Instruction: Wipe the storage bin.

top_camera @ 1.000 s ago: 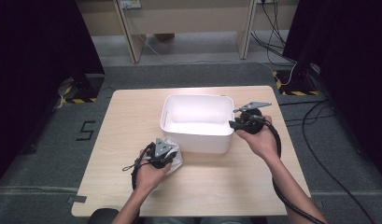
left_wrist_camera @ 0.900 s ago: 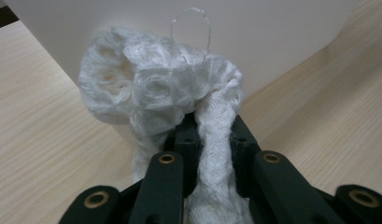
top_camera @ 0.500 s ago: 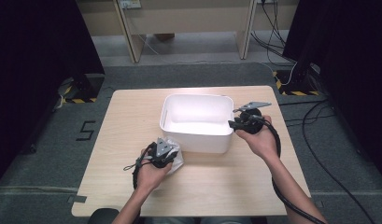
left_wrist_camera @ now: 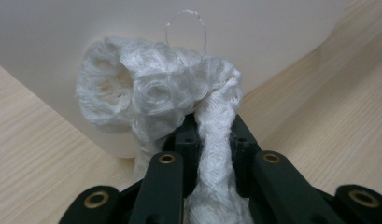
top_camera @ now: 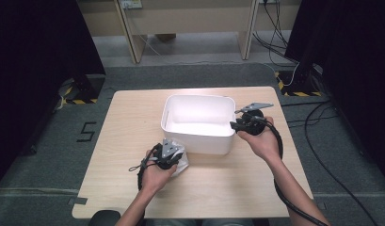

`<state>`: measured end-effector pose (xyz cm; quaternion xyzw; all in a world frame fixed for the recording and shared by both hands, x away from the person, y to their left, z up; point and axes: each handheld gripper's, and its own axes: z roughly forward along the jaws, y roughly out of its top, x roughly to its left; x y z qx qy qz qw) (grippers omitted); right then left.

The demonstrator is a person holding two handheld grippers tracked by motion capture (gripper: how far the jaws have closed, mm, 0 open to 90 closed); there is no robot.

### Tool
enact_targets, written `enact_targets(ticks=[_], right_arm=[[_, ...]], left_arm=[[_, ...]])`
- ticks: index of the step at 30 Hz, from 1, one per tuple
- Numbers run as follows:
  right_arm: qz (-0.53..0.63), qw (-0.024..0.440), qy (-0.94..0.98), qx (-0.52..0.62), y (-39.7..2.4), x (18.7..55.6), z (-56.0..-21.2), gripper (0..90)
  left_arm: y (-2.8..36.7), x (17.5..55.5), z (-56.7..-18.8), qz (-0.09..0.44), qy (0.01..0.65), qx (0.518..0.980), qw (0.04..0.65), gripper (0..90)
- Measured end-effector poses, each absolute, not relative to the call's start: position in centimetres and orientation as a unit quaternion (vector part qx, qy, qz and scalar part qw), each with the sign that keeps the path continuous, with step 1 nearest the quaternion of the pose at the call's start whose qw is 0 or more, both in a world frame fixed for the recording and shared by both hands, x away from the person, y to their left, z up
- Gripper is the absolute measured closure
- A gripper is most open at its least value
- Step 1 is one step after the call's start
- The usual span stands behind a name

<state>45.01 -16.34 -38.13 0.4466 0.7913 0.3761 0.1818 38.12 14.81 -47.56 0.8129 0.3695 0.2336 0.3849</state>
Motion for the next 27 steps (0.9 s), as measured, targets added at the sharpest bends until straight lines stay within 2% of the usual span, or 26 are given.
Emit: enact_targets(ticks=[27], right_arm=[[0.375,0.180,0.792,0.447,-16.1,44.9,-38.1,67.3]], left_arm=[[14.4,37.8,-43.5,0.281,0.338,0.798,0.413,78.4]])
